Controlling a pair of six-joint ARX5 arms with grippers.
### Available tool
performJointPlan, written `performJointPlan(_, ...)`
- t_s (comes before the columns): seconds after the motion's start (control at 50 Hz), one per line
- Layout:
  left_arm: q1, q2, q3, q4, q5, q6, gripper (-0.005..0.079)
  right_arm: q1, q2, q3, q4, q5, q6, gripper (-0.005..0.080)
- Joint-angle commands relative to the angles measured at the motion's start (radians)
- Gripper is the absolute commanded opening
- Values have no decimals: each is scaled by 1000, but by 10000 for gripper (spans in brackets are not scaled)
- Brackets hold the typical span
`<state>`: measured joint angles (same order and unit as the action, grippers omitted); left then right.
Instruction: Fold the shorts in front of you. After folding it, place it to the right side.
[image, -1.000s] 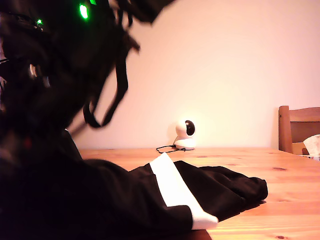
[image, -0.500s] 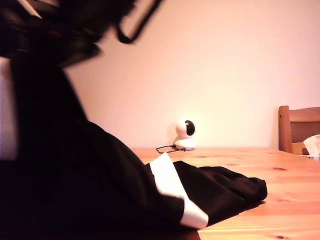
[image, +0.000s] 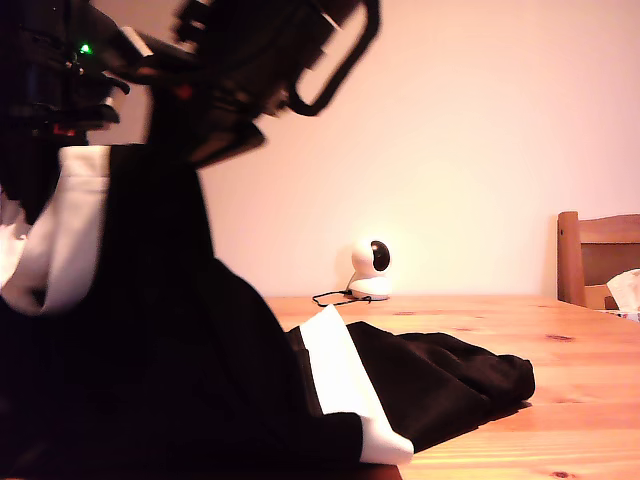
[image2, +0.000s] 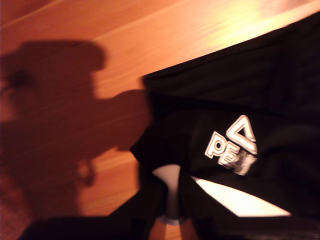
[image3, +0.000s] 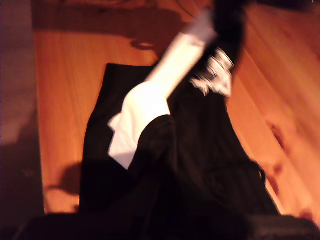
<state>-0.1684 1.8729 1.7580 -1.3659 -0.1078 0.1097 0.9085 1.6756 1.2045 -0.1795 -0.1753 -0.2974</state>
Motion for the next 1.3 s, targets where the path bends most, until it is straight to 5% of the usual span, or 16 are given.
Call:
performJointPlan(0.0, 3, 18, -3, -2, -12, -5, -21, -12, 7, 4, 14, -20, 40, -13)
performJointPlan(0.6, 57, 101, -3, 13, -5, 13, -21, -129, 21, 4, 74, -45, 331, -13)
performJointPlan(1.28, 87, 200, -4, 5, -44, 22, -21, -161, 266, 4, 183, 10, 388, -13)
